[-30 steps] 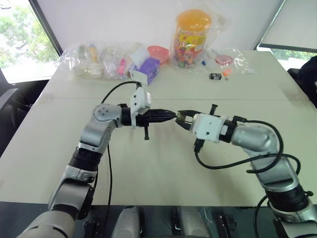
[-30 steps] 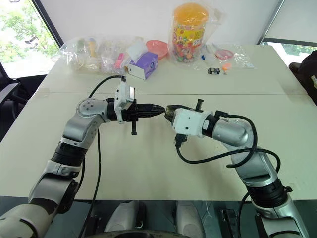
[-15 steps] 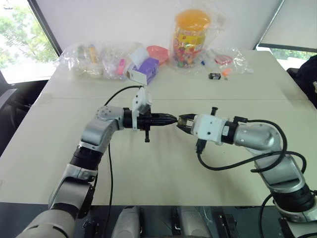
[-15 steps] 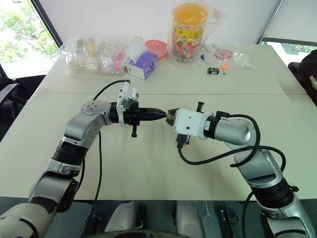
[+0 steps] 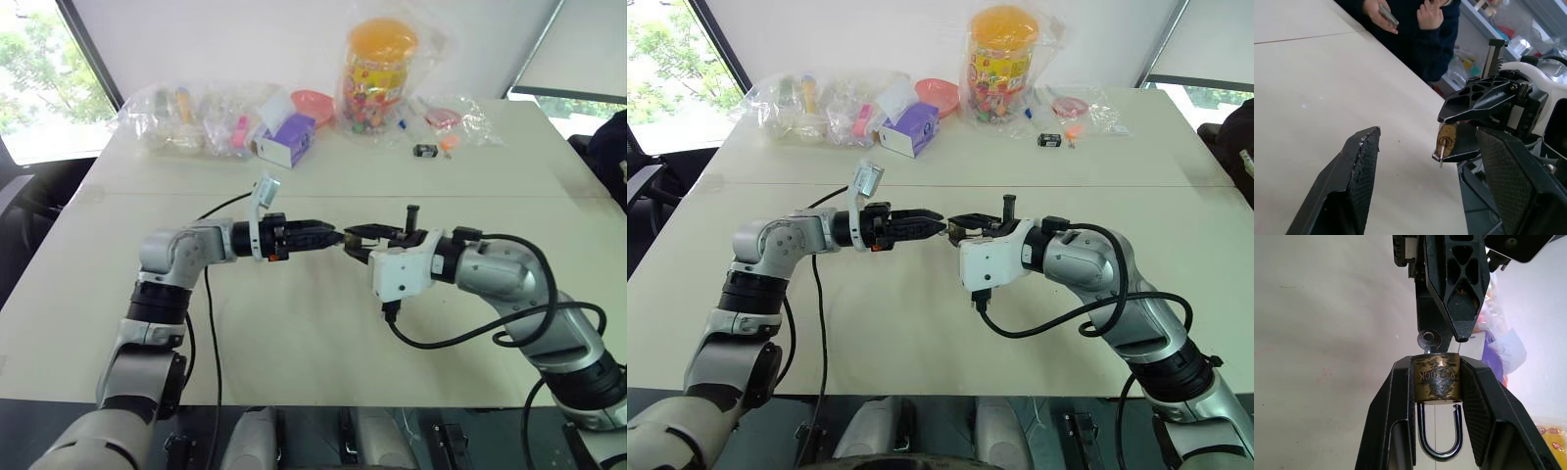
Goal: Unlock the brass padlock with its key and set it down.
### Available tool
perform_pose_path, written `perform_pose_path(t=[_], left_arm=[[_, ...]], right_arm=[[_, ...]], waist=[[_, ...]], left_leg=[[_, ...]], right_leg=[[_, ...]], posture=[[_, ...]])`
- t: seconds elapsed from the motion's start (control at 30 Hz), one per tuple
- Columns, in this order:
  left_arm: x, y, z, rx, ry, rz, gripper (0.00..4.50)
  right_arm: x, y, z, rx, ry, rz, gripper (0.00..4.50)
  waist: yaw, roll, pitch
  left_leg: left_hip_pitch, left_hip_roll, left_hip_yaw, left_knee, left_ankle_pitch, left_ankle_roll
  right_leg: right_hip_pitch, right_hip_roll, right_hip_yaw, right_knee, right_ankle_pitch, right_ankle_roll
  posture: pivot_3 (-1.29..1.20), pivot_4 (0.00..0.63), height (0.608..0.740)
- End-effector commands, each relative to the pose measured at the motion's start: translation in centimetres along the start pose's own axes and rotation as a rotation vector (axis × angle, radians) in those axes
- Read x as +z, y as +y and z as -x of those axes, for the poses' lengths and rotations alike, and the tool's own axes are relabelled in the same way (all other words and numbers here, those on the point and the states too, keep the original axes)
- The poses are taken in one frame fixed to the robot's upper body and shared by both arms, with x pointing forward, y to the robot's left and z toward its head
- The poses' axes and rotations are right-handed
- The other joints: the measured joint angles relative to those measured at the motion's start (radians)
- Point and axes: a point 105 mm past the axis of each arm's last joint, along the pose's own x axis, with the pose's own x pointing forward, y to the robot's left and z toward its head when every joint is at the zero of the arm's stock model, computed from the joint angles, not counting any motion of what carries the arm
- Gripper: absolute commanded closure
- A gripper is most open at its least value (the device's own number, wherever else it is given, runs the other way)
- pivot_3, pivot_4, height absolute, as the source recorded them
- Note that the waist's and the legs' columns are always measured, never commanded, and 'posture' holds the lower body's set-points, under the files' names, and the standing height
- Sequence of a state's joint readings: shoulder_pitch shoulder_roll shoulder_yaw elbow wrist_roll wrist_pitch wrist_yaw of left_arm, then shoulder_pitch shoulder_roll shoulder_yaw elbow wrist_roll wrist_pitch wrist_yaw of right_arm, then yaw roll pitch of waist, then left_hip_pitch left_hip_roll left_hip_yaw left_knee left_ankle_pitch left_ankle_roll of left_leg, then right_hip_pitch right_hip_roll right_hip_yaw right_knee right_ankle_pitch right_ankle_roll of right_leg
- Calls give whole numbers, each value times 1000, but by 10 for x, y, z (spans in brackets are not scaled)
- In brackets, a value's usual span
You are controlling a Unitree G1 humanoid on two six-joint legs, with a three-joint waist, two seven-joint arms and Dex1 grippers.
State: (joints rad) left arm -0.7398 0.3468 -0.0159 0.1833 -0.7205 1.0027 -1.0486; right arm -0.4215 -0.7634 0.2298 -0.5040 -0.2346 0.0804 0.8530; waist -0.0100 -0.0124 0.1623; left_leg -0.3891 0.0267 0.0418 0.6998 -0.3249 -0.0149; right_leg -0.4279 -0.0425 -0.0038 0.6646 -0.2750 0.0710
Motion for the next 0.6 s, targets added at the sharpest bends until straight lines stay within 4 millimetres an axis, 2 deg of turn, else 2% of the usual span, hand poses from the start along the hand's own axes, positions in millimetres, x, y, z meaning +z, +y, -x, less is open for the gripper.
perform_pose_path(t=[0.03, 0.3, 0.33, 0.37, 0.53, 0.6], left_arm=[[5, -9, -9, -34, -3, -58, 1176], [0, -7, -18, -27, 17, -89, 1176], [1, -7, -19, -25, 15, -92, 1689], [0, -6, -20, -23, 16, -96, 1957], [0, -4, -23, -16, 11, -103, 4426], [1, -3, -23, -14, 6, -103, 4472]], right_arm=[[6, -9, 3, -34, -16, 38, 3772], [6, -12, 2, -39, -16, 45, 3772], [6, -13, 2, -40, -16, 45, 3772], [6, -13, 2, -41, -15, 46, 3772], [7, -13, 2, -43, -14, 45, 3772], [7, -13, 2, -41, -14, 46, 3772]], waist=[[0, 0, 0], [0, 0, 0], [0, 0, 0], [0, 0, 0], [0, 0, 0], [0, 0, 0]], left_leg=[[0, 0, 0, 0, 0, 0], [0, 0, 0, 0, 0, 0], [0, 0, 0, 0, 0, 0], [0, 0, 0, 0, 0, 0], [0, 0, 0, 0, 0, 0], [0, 0, 0, 0, 0, 0]], right_leg=[[0, 0, 0, 0, 0, 0], [0, 0, 0, 0, 0, 0], [0, 0, 0, 0, 0, 0], [0, 0, 0, 0, 0, 0], [0, 0, 0, 0, 0, 0], [0, 0, 0, 0, 0, 0]], posture=[[0, 150, 740], [0, 150, 740], [0, 150, 740], [0, 150, 740], [0, 150, 740], [0, 150, 740]])
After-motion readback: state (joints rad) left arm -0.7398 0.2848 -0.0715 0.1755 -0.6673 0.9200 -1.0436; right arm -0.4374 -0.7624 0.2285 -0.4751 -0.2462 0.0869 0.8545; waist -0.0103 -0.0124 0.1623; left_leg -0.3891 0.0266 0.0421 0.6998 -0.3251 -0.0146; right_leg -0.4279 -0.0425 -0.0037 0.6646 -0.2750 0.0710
